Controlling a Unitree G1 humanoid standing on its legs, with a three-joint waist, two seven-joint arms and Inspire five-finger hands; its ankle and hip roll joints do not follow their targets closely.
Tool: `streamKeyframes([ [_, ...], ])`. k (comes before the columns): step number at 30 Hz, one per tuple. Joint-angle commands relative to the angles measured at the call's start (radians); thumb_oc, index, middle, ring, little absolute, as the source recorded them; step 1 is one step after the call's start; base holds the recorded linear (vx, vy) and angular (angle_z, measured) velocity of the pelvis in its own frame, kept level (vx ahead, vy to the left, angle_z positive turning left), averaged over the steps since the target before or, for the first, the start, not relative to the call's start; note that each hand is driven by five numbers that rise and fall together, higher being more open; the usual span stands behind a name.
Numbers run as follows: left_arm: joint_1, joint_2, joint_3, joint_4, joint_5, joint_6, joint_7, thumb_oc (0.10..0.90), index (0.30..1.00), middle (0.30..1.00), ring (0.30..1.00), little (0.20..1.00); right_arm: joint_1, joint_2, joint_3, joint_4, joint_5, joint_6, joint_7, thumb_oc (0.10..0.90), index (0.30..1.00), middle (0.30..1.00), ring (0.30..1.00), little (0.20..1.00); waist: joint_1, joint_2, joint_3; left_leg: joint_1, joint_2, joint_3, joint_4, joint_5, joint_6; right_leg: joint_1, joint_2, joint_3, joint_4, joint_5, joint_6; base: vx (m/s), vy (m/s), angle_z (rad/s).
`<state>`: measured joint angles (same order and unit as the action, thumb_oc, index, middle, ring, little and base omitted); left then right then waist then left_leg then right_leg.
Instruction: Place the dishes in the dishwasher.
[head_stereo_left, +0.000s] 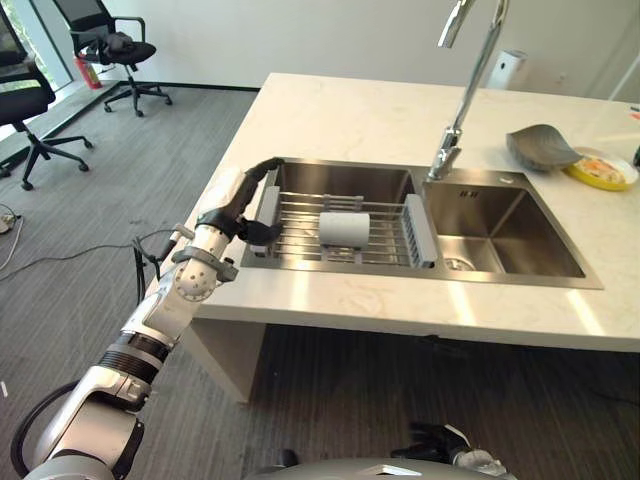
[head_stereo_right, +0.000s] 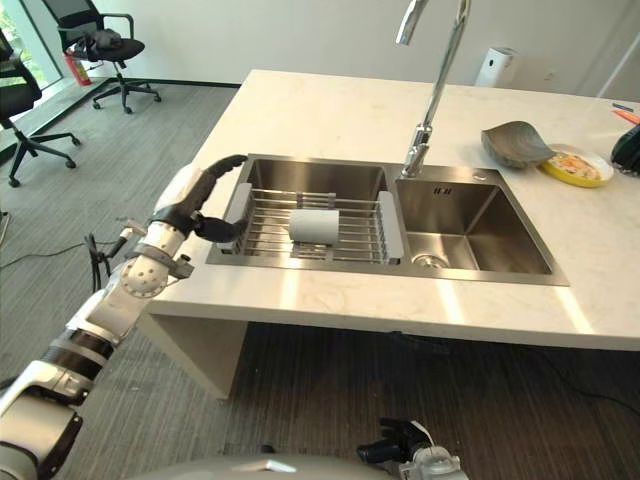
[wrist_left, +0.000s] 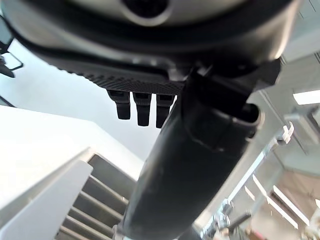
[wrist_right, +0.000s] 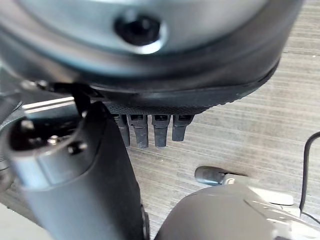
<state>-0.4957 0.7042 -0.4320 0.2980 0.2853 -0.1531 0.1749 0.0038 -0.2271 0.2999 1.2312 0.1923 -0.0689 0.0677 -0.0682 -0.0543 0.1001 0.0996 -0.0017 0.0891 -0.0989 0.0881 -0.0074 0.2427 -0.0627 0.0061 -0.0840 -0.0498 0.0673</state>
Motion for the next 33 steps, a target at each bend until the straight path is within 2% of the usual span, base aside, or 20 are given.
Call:
streamKeyframes([
  [1, -0.245, -0.007, -0.015, -0.005, 0.148, -0.041, 0.034, 0.800, 0.900, 0.900, 0.900, 0.900, -0.010, -0.075, 0.020, 0.015, -0.032, -0.018, 0.001, 0.800, 0.900, 0.900, 0.900, 0.900, -0.003, 0.027, -0.047, 0.093, 0.011, 0.016, 0.012, -0.119, -0.047, -0.128, 0.016, -0.014, 0.046, 0.086, 0.053, 0.00, 0.026, -0.14],
  [2, -0.245, -0.007, -0.015, -0.005, 0.148, -0.041, 0.034, 0.800, 0.900, 0.900, 0.900, 0.900, -0.010, -0.075, 0.020, 0.015, -0.032, -0.018, 0.001, 0.800, 0.900, 0.900, 0.900, 0.900, -0.003, 0.027, -0.047, 0.093, 0.011, 0.016, 0.012, -0.119, -0.047, -0.128, 0.016, -0.014, 0.046, 0.086, 0.053, 0.01, 0.023, -0.17],
  [3, -0.307, -0.007, -0.081, 0.037, 0.239, -0.025, 0.038, 0.800, 0.900, 0.900, 0.900, 0.900, -0.012, -0.083, 0.019, 0.020, -0.030, -0.015, 0.000, 0.800, 0.900, 0.900, 0.900, 0.900, -0.016, 0.027, -0.050, 0.091, 0.012, 0.020, 0.012, -0.121, -0.048, -0.129, 0.014, -0.011, 0.043, 0.085, 0.054, 0.00, 0.017, -0.08],
  [10, -0.445, -0.093, -0.203, 0.267, 0.326, 0.040, 0.054, 0.800, 0.900, 0.900, 0.900, 0.900, -0.030, -0.082, 0.048, -0.004, -0.030, -0.015, -0.016, 0.800, 0.900, 0.900, 0.900, 0.900, -0.054, 0.032, -0.052, 0.100, 0.016, 0.048, 0.012, -0.126, -0.048, -0.133, 0.015, 0.009, 0.036, 0.091, 0.060, 0.00, 0.012, -0.10],
  [12, -0.465, -0.104, -0.216, 0.310, 0.335, 0.056, 0.056, 0.800, 0.900, 0.900, 0.900, 0.900, -0.030, -0.078, 0.055, -0.015, -0.030, -0.016, -0.020, 0.800, 0.900, 0.900, 0.900, 0.900, -0.065, 0.038, -0.051, 0.109, 0.018, 0.057, 0.012, -0.139, -0.047, -0.128, 0.019, 0.018, 0.033, 0.083, 0.063, 0.04, 0.007, -0.15],
  [14, -0.483, -0.105, -0.225, 0.327, 0.344, 0.063, 0.057, 0.800, 0.900, 0.900, 0.900, 0.900, -0.034, -0.078, 0.054, -0.020, -0.024, -0.016, -0.021, 0.800, 0.900, 0.900, 0.900, 0.900, -0.071, 0.038, -0.047, 0.105, 0.019, 0.065, 0.012, -0.128, -0.047, -0.137, 0.021, 0.026, 0.037, 0.093, 0.062, -0.01, -0.004, -0.23],
  [18, -0.520, -0.113, -0.251, 0.495, 0.321, 0.090, 0.051, 0.800, 0.900, 0.900, 0.900, 0.900, -0.027, -0.077, 0.062, -0.026, -0.028, -0.014, -0.024, 0.800, 0.900, 0.900, 0.900, 0.900, -0.096, 0.049, -0.041, 0.118, 0.023, 0.090, 0.012, -0.142, -0.048, -0.140, 0.029, 0.049, 0.036, 0.087, 0.064, 0.01, -0.002, -0.24],
  [23, -0.537, -0.100, -0.254, 0.623, 0.291, 0.117, 0.033, 0.800, 0.900, 0.900, 0.900, 0.900, -0.016, -0.083, 0.056, -0.010, -0.032, -0.002, -0.022, 0.800, 0.900, 0.900, 0.900, 0.900, -0.106, 0.055, -0.037, 0.118, 0.027, 0.108, 0.012, -0.140, -0.049, -0.149, 0.035, 0.061, 0.035, 0.090, 0.065, 0.00, -0.015, -0.19],
  [26, -0.553, -0.135, -0.254, 0.754, 0.275, 0.152, 0.011, 0.800, 0.900, 0.900, 0.900, 0.900, -0.002, -0.084, 0.059, 0.015, -0.042, 0.009, -0.019, 0.800, 0.900, 0.900, 0.900, 0.900, -0.110, 0.056, -0.035, 0.118, 0.030, 0.114, 0.012, -0.138, -0.051, -0.147, 0.036, 0.061, 0.030, 0.091, 0.065, 0.00, 0.000, 0.00],
  [33, -0.571, -0.184, -0.265, 0.819, 0.257, 0.160, -0.013, 0.800, 0.900, 0.900, 0.900, 0.900, 0.007, -0.075, 0.066, 0.026, -0.032, 0.016, -0.016, 0.800, 0.900, 0.900, 0.900, 0.900, -0.108, 0.055, -0.034, 0.120, 0.032, 0.112, 0.012, -0.137, -0.051, -0.139, 0.037, 0.055, 0.024, 0.090, 0.063, 0.00, 0.000, 0.00],
])
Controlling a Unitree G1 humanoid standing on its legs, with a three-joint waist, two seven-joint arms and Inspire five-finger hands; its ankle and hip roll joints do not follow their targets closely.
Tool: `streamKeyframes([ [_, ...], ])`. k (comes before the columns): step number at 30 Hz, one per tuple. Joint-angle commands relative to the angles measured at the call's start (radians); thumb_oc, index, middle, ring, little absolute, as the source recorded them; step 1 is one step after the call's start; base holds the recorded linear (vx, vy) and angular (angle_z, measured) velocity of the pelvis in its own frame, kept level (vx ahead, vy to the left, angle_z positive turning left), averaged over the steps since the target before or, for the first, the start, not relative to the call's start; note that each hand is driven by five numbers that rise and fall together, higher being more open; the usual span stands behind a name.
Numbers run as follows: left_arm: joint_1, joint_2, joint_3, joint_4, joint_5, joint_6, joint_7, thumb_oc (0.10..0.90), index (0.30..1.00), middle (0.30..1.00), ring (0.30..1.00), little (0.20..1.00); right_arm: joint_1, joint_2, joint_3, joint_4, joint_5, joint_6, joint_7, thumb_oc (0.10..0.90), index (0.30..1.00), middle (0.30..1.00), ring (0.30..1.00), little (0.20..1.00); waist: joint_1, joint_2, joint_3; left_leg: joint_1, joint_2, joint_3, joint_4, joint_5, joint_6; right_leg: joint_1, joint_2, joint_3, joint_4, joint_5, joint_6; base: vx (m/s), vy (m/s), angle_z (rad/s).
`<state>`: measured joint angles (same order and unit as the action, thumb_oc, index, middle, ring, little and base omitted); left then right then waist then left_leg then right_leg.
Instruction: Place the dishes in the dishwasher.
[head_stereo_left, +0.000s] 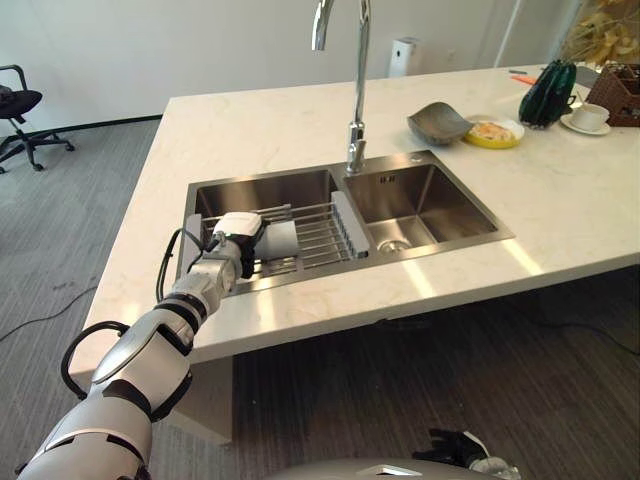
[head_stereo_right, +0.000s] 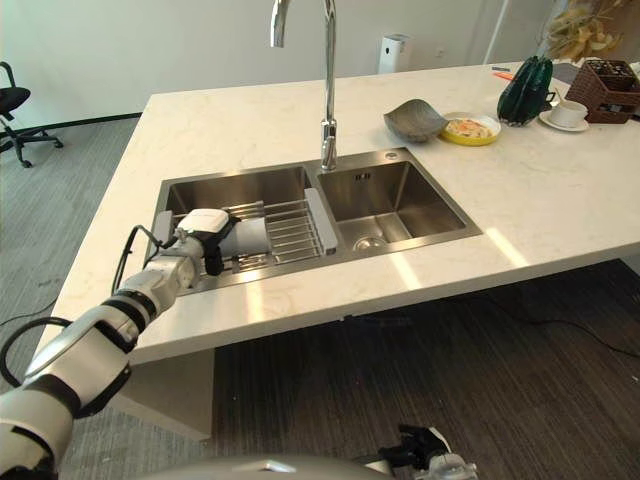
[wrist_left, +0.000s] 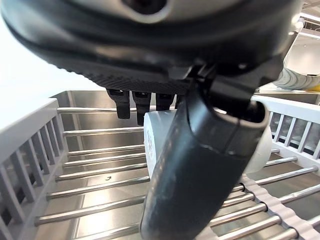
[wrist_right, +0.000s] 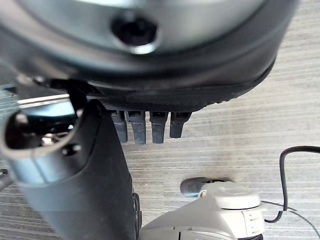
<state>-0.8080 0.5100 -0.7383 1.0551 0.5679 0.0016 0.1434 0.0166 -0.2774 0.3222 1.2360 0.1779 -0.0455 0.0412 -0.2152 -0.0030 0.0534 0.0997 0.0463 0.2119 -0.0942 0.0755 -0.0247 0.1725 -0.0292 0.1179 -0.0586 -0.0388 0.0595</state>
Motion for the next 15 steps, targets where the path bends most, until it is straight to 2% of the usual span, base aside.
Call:
streamKeyframes([
  [1, -0.253, -0.007, 0.027, 0.045, -0.036, 0.000, -0.008, 0.800, 0.900, 0.900, 0.900, 0.900, -0.015, -0.020, 0.050, 0.017, -0.013, -0.006, 0.013, 0.800, 0.900, 0.900, 0.900, 0.900, 0.041, 0.002, 0.013, 0.121, -0.017, -0.013, 0.007, -0.126, -0.034, -0.064, 0.003, -0.060, -0.004, 0.079, 0.070, 0.00, 0.000, 0.00],
  [10, -0.225, -0.032, 0.017, -0.067, -0.047, -0.017, -0.006, 0.800, 0.900, 0.900, 0.900, 0.900, -0.038, -0.012, 0.063, -0.006, -0.010, -0.012, 0.010, 0.800, 0.900, 0.900, 0.900, 0.900, 0.050, 0.000, 0.015, 0.120, -0.017, -0.017, 0.007, -0.126, -0.033, -0.056, 0.002, -0.066, -0.008, 0.078, 0.068, 0.00, 0.000, 0.00],
  [11, -0.212, -0.036, 0.021, -0.094, -0.057, -0.024, 0.000, 0.400, 0.300, 0.300, 0.300, 0.300, -0.042, -0.014, 0.060, -0.006, -0.008, -0.012, 0.008, 0.800, 0.900, 0.900, 0.900, 0.900, 0.052, -0.001, 0.016, 0.119, -0.019, -0.019, 0.007, -0.126, -0.032, -0.056, 0.001, -0.066, -0.008, 0.078, 0.067, 0.00, 0.000, 0.00],
  [15, -0.177, -0.043, 0.044, -0.136, -0.080, -0.033, 0.027, 0.400, 0.300, 0.300, 0.300, 0.300, -0.042, -0.013, 0.058, -0.002, -0.010, -0.013, 0.001, 0.800, 0.900, 0.900, 0.900, 0.900, 0.055, 0.000, 0.016, 0.118, -0.021, -0.023, 0.007, -0.126, -0.032, -0.054, 0.000, -0.069, -0.007, 0.077, 0.067, 0.00, 0.000, 0.00],
])
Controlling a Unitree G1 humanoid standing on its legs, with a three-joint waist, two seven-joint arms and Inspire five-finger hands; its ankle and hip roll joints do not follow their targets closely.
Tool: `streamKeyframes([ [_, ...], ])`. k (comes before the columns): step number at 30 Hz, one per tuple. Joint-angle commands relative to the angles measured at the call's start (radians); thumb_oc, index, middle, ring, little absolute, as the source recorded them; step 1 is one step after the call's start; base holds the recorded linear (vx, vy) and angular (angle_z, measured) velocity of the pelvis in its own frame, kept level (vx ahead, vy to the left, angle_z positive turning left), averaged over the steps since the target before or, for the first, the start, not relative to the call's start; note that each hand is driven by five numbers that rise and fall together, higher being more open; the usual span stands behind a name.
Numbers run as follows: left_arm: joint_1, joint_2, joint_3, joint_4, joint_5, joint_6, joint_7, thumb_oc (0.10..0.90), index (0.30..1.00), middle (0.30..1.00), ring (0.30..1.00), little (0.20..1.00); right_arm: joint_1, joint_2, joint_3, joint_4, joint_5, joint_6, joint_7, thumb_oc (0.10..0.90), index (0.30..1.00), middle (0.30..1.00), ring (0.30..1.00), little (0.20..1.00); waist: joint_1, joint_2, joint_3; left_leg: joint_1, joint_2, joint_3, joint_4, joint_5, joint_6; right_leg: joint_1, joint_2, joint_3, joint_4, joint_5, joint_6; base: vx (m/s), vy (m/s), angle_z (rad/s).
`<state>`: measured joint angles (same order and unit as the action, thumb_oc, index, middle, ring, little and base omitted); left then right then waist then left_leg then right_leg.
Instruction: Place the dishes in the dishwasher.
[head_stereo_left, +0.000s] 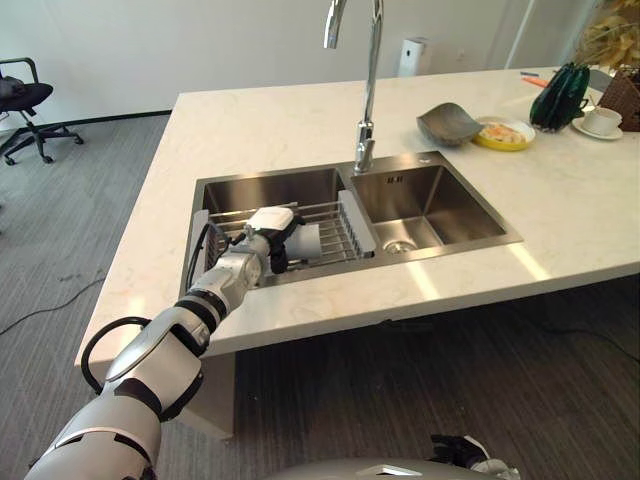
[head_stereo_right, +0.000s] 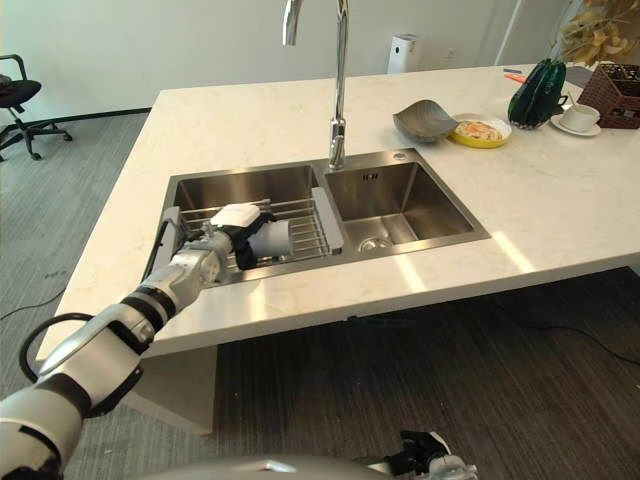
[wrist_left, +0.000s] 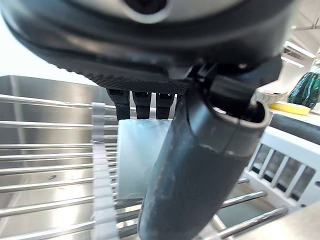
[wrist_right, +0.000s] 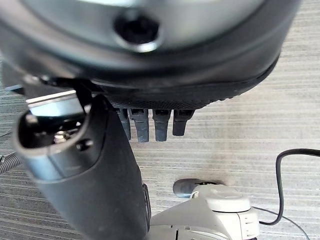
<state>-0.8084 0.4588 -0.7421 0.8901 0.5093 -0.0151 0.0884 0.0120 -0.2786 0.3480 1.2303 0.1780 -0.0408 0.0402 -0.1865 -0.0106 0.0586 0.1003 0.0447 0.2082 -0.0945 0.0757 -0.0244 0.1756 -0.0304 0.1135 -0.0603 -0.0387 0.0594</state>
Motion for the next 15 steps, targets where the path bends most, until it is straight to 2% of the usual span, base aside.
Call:
streamKeyframes([
  [1, -0.174, 0.010, 0.051, 0.026, -0.024, -0.021, 0.087, 0.400, 0.300, 0.300, 0.300, 0.300, -0.038, -0.012, 0.031, 0.006, -0.012, -0.017, 0.001, 0.800, 0.900, 0.900, 0.900, 0.900, 0.027, 0.008, 0.010, 0.117, -0.020, -0.020, 0.007, -0.126, -0.032, -0.057, 0.001, -0.064, -0.006, 0.076, 0.066, 0.00, 0.000, 0.00],
  [9, -0.146, 0.053, 0.101, -0.062, -0.070, -0.054, 0.160, 0.400, 0.300, 0.300, 0.300, 0.300, -0.026, -0.020, 0.020, 0.017, -0.016, -0.023, -0.004, 0.800, 0.900, 0.900, 0.900, 0.900, 0.031, 0.008, 0.009, 0.116, -0.019, -0.025, 0.007, -0.124, -0.033, -0.054, -0.002, -0.074, -0.004, 0.075, 0.065, 0.00, 0.000, 0.00],
  [12, -0.122, 0.066, 0.177, -0.101, -0.169, -0.066, 0.214, 0.400, 0.300, 0.300, 0.300, 0.300, -0.028, -0.020, 0.017, 0.014, -0.014, -0.026, -0.009, 0.800, 0.900, 0.900, 0.900, 0.900, 0.033, 0.006, 0.007, 0.116, -0.019, -0.029, 0.007, -0.123, -0.034, -0.052, -0.004, -0.077, -0.005, 0.073, 0.064, -0.01, -0.011, 0.04],
  [14, -0.099, 0.085, 0.279, -0.193, -0.268, -0.096, 0.292, 0.400, 0.300, 0.300, 0.300, 0.300, -0.022, -0.019, 0.010, 0.007, -0.012, -0.030, -0.011, 0.800, 0.900, 0.900, 0.900, 0.900, 0.039, 0.000, 0.004, 0.114, -0.018, -0.034, 0.007, -0.122, -0.035, -0.050, -0.005, -0.082, -0.006, 0.073, 0.062, 0.00, 0.000, 0.00],
  [15, -0.099, 0.085, 0.279, -0.193, -0.268, -0.096, 0.292, 0.400, 0.300, 0.300, 0.300, 0.300, -0.022, -0.019, 0.010, 0.007, -0.012, -0.030, -0.011, 0.800, 0.900, 0.900, 0.900, 0.900, 0.039, 0.000, 0.004, 0.114, -0.018, -0.034, 0.007, -0.122, -0.035, -0.050, -0.005, -0.082, -0.006, 0.073, 0.062, 0.00, -0.009, 0.04],
])
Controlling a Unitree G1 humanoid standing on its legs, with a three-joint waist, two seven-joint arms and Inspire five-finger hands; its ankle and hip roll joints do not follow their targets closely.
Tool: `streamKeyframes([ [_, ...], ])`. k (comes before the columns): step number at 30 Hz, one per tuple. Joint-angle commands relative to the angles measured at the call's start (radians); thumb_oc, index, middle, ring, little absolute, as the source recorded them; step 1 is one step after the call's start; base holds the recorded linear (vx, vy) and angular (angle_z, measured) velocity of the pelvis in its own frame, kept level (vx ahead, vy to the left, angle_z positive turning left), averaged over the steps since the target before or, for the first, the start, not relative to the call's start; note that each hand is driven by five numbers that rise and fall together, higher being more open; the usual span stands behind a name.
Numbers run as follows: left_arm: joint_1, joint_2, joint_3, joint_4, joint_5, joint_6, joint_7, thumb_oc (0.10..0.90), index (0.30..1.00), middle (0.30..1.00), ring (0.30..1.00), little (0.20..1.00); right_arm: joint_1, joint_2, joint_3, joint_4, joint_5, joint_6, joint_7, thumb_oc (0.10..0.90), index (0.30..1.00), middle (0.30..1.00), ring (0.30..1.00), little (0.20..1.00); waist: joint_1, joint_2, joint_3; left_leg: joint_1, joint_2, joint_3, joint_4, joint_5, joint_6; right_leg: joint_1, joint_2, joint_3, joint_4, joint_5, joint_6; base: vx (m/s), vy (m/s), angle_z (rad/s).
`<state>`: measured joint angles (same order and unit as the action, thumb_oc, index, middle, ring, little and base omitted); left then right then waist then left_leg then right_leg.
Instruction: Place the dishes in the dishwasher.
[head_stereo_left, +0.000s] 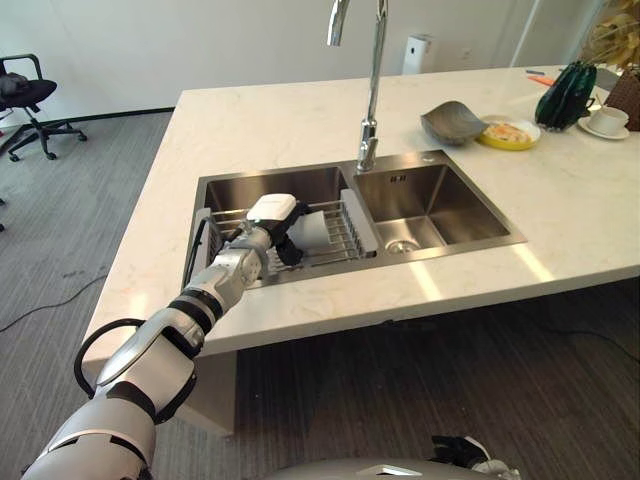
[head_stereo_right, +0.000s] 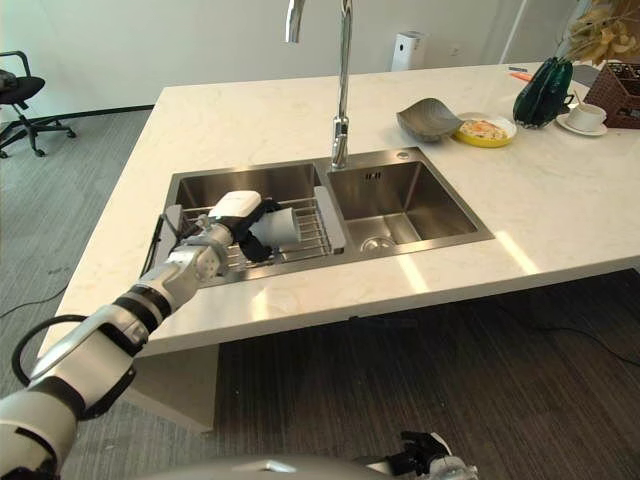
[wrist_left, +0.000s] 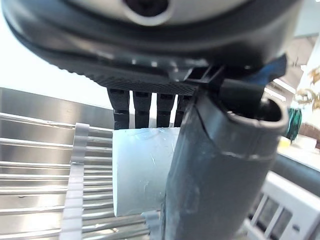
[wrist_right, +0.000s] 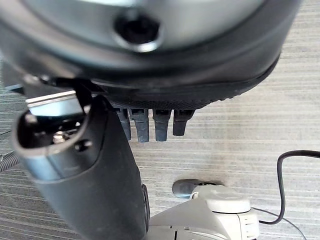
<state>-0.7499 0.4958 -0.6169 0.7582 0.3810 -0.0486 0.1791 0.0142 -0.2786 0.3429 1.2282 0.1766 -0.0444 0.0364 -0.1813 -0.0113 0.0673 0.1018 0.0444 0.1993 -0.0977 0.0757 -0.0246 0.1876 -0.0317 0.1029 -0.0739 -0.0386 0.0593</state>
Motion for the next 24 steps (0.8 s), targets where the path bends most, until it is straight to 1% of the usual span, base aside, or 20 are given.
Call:
streamKeyframes([
  [1, -0.154, 0.050, 0.157, -0.065, -0.140, -0.060, 0.200, 0.400, 0.300, 0.300, 0.300, 0.300, -0.024, -0.020, 0.017, 0.009, -0.010, -0.026, -0.007, 0.800, 0.900, 0.900, 0.900, 0.900, 0.032, 0.002, -0.005, 0.114, -0.018, -0.025, 0.010, -0.123, -0.035, -0.061, -0.003, -0.072, 0.008, 0.072, 0.062, 0.00, -0.012, 0.12],
  [2, -0.112, 0.058, 0.244, -0.168, -0.180, -0.079, 0.270, 0.400, 0.300, 0.300, 0.300, 0.300, -0.020, -0.017, 0.009, 0.000, -0.007, -0.031, -0.010, 0.800, 0.900, 0.900, 0.900, 0.900, 0.039, -0.004, -0.004, 0.112, -0.017, -0.030, 0.010, -0.123, -0.037, -0.060, -0.003, -0.074, 0.007, 0.071, 0.061, -0.03, -0.030, 0.14],
  [3, -0.041, 0.073, 0.345, -0.339, -0.157, -0.100, 0.348, 0.400, 0.300, 0.300, 0.300, 0.300, -0.003, -0.010, 0.006, -0.015, -0.007, -0.040, -0.019, 0.800, 0.900, 0.900, 0.900, 0.900, 0.044, -0.009, -0.007, 0.103, -0.017, -0.033, 0.010, -0.112, -0.040, -0.067, -0.004, -0.079, 0.011, 0.078, 0.057, 0.01, -0.027, 0.10],
  [4, -0.016, 0.070, 0.390, -0.402, -0.174, -0.115, 0.367, 0.400, 0.300, 0.300, 0.300, 0.300, 0.005, -0.003, 0.000, -0.022, -0.007, -0.043, -0.024, 0.800, 0.900, 0.900, 0.900, 0.900, 0.051, -0.011, -0.009, 0.106, -0.017, -0.037, 0.010, -0.123, -0.041, -0.061, -0.004, -0.082, 0.007, 0.069, 0.059, 0.00, 0.000, 0.00],
  [5, 0.017, 0.066, 0.440, -0.473, -0.195, -0.122, 0.380, 0.400, 0.300, 0.300, 0.300, 0.300, 0.009, -0.001, -0.002, -0.024, -0.009, -0.043, -0.030, 0.800, 0.900, 0.900, 0.900, 0.900, 0.057, -0.013, -0.011, 0.098, -0.016, -0.038, 0.010, -0.111, -0.042, -0.068, -0.006, -0.086, 0.010, 0.077, 0.056, 0.01, -0.010, 0.05],
  [7, 0.049, 0.055, 0.485, -0.533, -0.220, -0.129, 0.382, 0.400, 0.300, 0.300, 0.300, 0.300, 0.010, 0.000, -0.008, -0.020, -0.006, -0.042, -0.036, 0.800, 0.900, 0.900, 0.900, 0.900, 0.062, -0.013, -0.014, 0.095, -0.016, -0.043, 0.010, -0.110, -0.043, -0.067, -0.006, -0.094, 0.008, 0.077, 0.055, -0.01, -0.009, 0.13],
  [8, 0.049, 0.055, 0.485, -0.533, -0.220, -0.129, 0.382, 0.400, 0.300, 0.300, 0.300, 0.300, 0.010, 0.000, -0.008, -0.020, -0.006, -0.042, -0.036, 0.800, 0.900, 0.900, 0.900, 0.900, 0.062, -0.013, -0.014, 0.095, -0.016, -0.043, 0.010, -0.110, -0.043, -0.067, -0.006, -0.094, 0.008, 0.077, 0.055, 0.01, -0.030, 0.15],
  [9, 0.154, -0.005, 0.595, -0.677, -0.319, -0.183, 0.407, 0.400, 0.300, 0.300, 0.300, 0.300, 0.014, 0.005, -0.027, -0.013, 0.000, -0.038, -0.042, 0.800, 0.900, 0.900, 0.900, 0.900, 0.093, -0.017, -0.014, 0.089, -0.017, -0.061, 0.010, -0.108, -0.042, -0.062, -0.009, -0.110, 0.005, 0.074, 0.049, 0.01, -0.027, 0.09],
  [11, 0.160, -0.006, 0.599, -0.683, -0.320, -0.181, 0.405, 0.400, 0.300, 0.300, 0.300, 0.300, 0.016, 0.003, -0.025, -0.013, 0.000, -0.039, -0.042, 0.800, 0.900, 0.900, 0.900, 0.900, 0.090, -0.016, -0.016, 0.089, -0.017, -0.063, 0.010, -0.108, -0.042, -0.061, -0.009, -0.111, 0.005, 0.073, 0.049, 0.00, -0.024, 0.11],
  [12, 0.261, -0.027, 0.635, -0.776, -0.369, -0.208, 0.361, 0.400, 0.300, 0.300, 0.300, 0.300, -0.001, 0.007, -0.019, -0.023, -0.009, -0.036, -0.037, 0.800, 0.900, 0.900, 0.900, 0.900, 0.123, -0.019, -0.008, 0.083, -0.017, -0.079, 0.010, -0.103, -0.043, -0.059, -0.010, -0.126, 0.003, 0.070, 0.043, -0.01, -0.032, 0.24],
  [13, 0.317, -0.027, 0.657, -0.815, -0.367, -0.213, 0.349, 0.400, 0.300, 0.300, 0.300, 0.300, -0.011, 0.008, -0.007, -0.035, -0.020, -0.035, -0.031, 0.800, 0.900, 0.900, 0.900, 0.900, 0.139, -0.020, -0.006, 0.079, -0.017, -0.088, 0.010, -0.101, -0.043, -0.059, -0.011, -0.133, 0.002, 0.069, 0.042, -0.01, -0.033, 0.28],
  [14, 0.324, -0.028, 0.661, -0.821, -0.367, -0.210, 0.347, 0.400, 0.300, 0.300, 0.300, 0.300, -0.010, 0.007, -0.005, -0.035, -0.020, -0.035, -0.031, 0.800, 0.900, 0.900, 0.900, 0.900, 0.135, -0.019, -0.008, 0.079, -0.017, -0.090, 0.010, -0.100, -0.044, -0.058, -0.011, -0.134, 0.002, 0.068, 0.042, -0.02, -0.043, 0.51],
  [15, 0.468, -0.026, 0.716, -0.882, -0.374, -0.223, 0.313, 0.400, 0.300, 0.300, 0.300, 0.300, -0.036, 0.009, 0.021, -0.061, -0.048, -0.032, -0.019, 0.800, 0.900, 0.900, 0.900, 0.900, 0.183, -0.021, 0.005, 0.065, -0.017, -0.122, 0.010, -0.088, -0.048, -0.057, -0.015, -0.162, 0.001, 0.062, 0.037, -0.06, -0.056, 0.49],
  [16, 0.523, -0.033, 0.735, -0.894, -0.382, -0.235, 0.314, 0.400, 0.300, 0.300, 0.300, 0.300, -0.057, 0.008, 0.031, -0.071, -0.060, -0.029, -0.017, 0.800, 0.900, 0.900, 0.900, 0.900, 0.221, -0.022, 0.020, 0.047, -0.016, -0.145, 0.022, -0.079, -0.053, -0.058, -0.018, -0.180, 0.001, 0.060, 0.034, -0.11, -0.085, 0.69],
  [18, 0.589, -0.047, 0.753, -0.896, -0.407, -0.256, 0.316, 0.400, 0.300, 0.300, 0.300, 0.300, -0.093, -0.003, 0.037, -0.068, -0.055, -0.028, -0.013, 0.800, 0.900, 0.900, 0.900, 0.900, 0.276, -0.027, 0.054, -0.034, -0.022, -0.220, 0.101, -0.071, -0.065, -0.062, -0.035, -0.246, 0.003, 0.055, 0.027, -0.14, -0.080, 0.63],
  [19, 0.589, -0.047, 0.753, -0.896, -0.407, -0.256, 0.316, 0.400, 0.300, 0.300, 0.300, 0.300, -0.093, -0.003, 0.037, -0.068, -0.055, -0.028, -0.013, 0.800, 0.900, 0.900, 0.900, 0.900, 0.276, -0.027, 0.054, -0.034, -0.022, -0.220, 0.101, -0.071, -0.065, -0.062, -0.035, -0.246, 0.003, 0.055, 0.027, -0.21, -0.126, 0.80],
  [20, 0.595, -0.046, 0.721, -0.902, -0.397, -0.262, 0.303, 0.400, 0.300, 0.300, 0.300, 0.300, -0.122, -0.022, 0.049, -0.066, -0.050, -0.030, -0.012, 0.800, 0.900, 0.900, 0.900, 0.900, 0.351, -0.020, 0.095, -0.114, -0.041, -0.291, 0.163, -0.056, -0.098, -0.061, -0.048, -0.337, -0.005, 0.043, 0.025, -0.23, -0.102, 1.19],
  [21, 0.601, -0.032, 0.711, -0.910, -0.362, -0.255, 0.303, 0.400, 0.300, 0.300, 0.300, 0.300, -0.131, -0.026, 0.063, -0.069, -0.061, -0.031, -0.010, 0.800, 0.900, 0.900, 0.900, 0.900, 0.400, -0.006, 0.106, -0.156, -0.044, -0.315, 0.145, -0.017, -0.116, -0.065, -0.061, -0.407, -0.013, 0.038, 0.029, -0.28, -0.112, 2.72],
  [23, 0.612, -0.050, 0.688, -0.944, -0.377, -0.258, 0.275, 0.400, 0.300, 0.300, 0.300, 0.300, -0.150, -0.037, 0.053, -0.057, -0.066, -0.036, -0.022, 0.800, 0.900, 0.900, 0.900, 0.900, 0.431, 0.008, 0.099, -0.196, -0.045, -0.363, 0.079, 0.054, -0.129, -0.083, -0.073, -0.496, -0.013, 0.044, 0.039, -0.18, -0.017, 3.44],
  [24, 0.608, -0.047, 0.680, -0.957, -0.369, -0.255, 0.274, 0.400, 0.300, 0.300, 0.300, 0.300, -0.153, -0.043, 0.049, -0.053, -0.066, -0.037, -0.025, 0.800, 0.900, 0.900, 0.900, 0.900, 0.441, 0.011, 0.103, -0.212, -0.034, -0.360, 0.071, 0.073, -0.138, -0.087, -0.078, -0.529, -0.013, 0.044, 0.037, -0.19, -0.009, 2.30],
])
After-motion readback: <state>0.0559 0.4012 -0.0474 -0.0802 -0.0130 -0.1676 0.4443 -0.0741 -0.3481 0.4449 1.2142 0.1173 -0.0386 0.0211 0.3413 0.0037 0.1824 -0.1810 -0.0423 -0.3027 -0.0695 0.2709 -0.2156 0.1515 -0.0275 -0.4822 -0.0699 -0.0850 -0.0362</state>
